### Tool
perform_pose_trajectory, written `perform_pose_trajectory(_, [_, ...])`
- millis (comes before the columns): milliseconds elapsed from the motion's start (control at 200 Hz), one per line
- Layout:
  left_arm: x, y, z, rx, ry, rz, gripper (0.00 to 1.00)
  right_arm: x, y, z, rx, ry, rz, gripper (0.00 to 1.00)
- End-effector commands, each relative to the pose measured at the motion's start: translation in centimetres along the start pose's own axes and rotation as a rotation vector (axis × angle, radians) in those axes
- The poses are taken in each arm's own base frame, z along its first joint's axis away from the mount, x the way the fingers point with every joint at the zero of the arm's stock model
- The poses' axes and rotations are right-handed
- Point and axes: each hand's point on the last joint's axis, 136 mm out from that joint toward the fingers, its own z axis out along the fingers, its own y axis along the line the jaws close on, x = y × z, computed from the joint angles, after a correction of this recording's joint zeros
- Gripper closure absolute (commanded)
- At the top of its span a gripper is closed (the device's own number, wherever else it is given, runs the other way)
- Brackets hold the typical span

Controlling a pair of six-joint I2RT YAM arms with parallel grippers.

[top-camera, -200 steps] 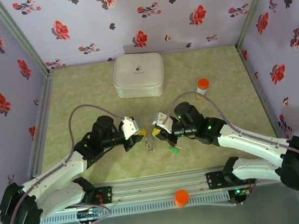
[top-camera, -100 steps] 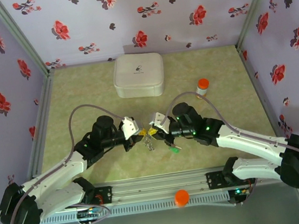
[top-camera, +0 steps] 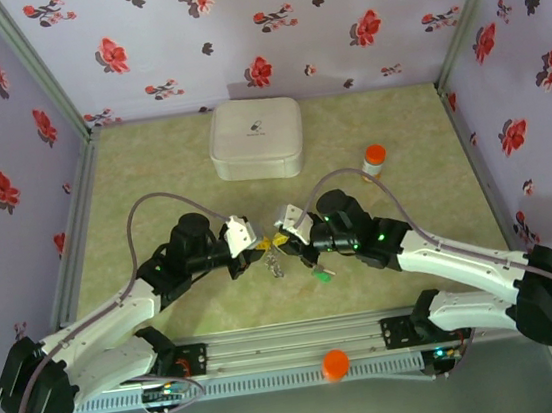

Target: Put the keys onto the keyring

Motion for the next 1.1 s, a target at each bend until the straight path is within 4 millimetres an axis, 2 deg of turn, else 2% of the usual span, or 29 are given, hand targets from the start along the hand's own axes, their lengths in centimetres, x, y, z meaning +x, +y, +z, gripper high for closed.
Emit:
perform_pose_trajectory(0, [-1.9,0.2,-0.4,0.001,-0.048,0.040,1.00,-1.3,-0.8,0.0,0.043,-0.017,0.021,1.00])
perform_pose_trajectory(250, [-2.0,0.1,-0.5,-0.001,-0.054,0.053,1.00,-1.3,-1.2,0.1,0.063,-0.011,0.061,1.00])
perform_pose_trajectory(435, [-2.1,0.1,-0.7,-0.010,-0.071,0.087,1.00,-0.5,-2.0,0.1,0.111,0.034,0.121,1.00])
perform_pose_trajectory(720, [-2.4,0.4,-0.8,-0.033,-0.097,0.119,1.00,1.0,-1.6,0.4,0.091,0.085,0.173,1.00])
perform_pose_trajectory(1095, [-2.0,0.5,-0.9,-0.048,-0.090,0.127,1.00,0.5,-0.9,-0.6,0.058,0.069,0.179,0.98])
